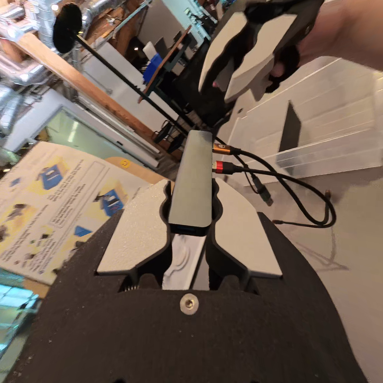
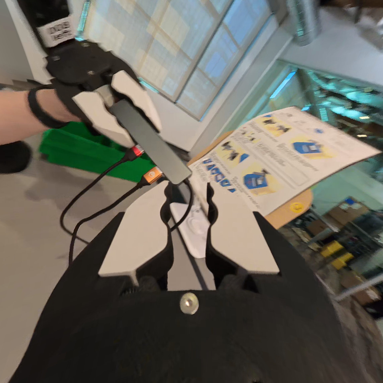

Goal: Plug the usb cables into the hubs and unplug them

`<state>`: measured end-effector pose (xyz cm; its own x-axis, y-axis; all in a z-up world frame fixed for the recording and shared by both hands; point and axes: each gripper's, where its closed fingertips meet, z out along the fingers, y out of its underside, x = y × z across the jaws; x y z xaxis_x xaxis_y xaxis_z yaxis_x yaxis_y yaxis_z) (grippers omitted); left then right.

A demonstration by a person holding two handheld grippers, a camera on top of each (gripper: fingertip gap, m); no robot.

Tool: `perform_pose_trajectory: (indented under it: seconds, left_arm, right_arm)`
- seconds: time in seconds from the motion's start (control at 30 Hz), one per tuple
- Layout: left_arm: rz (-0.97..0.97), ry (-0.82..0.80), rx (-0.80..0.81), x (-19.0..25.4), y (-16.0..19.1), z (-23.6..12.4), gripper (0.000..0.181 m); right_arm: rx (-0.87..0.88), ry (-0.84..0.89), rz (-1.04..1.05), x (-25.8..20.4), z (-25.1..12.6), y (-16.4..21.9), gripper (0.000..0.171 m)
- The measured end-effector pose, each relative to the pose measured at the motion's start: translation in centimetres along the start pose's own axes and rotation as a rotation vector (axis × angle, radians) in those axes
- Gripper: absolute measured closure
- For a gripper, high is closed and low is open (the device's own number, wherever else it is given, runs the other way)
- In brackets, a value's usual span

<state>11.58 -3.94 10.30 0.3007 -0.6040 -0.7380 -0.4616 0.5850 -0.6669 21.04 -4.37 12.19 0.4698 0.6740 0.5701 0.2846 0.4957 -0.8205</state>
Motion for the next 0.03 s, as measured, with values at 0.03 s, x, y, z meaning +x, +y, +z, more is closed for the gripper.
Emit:
perform_pose_trajectory:
  seconds: [0.03]
  left_arm:
    - [0.023,-0.053,-0.019,-0.87,0.22,-0.28,0.145]
  right_arm:
    - [0.017,0.078,-0.008,0.95,0.24,-0.87,0.138]
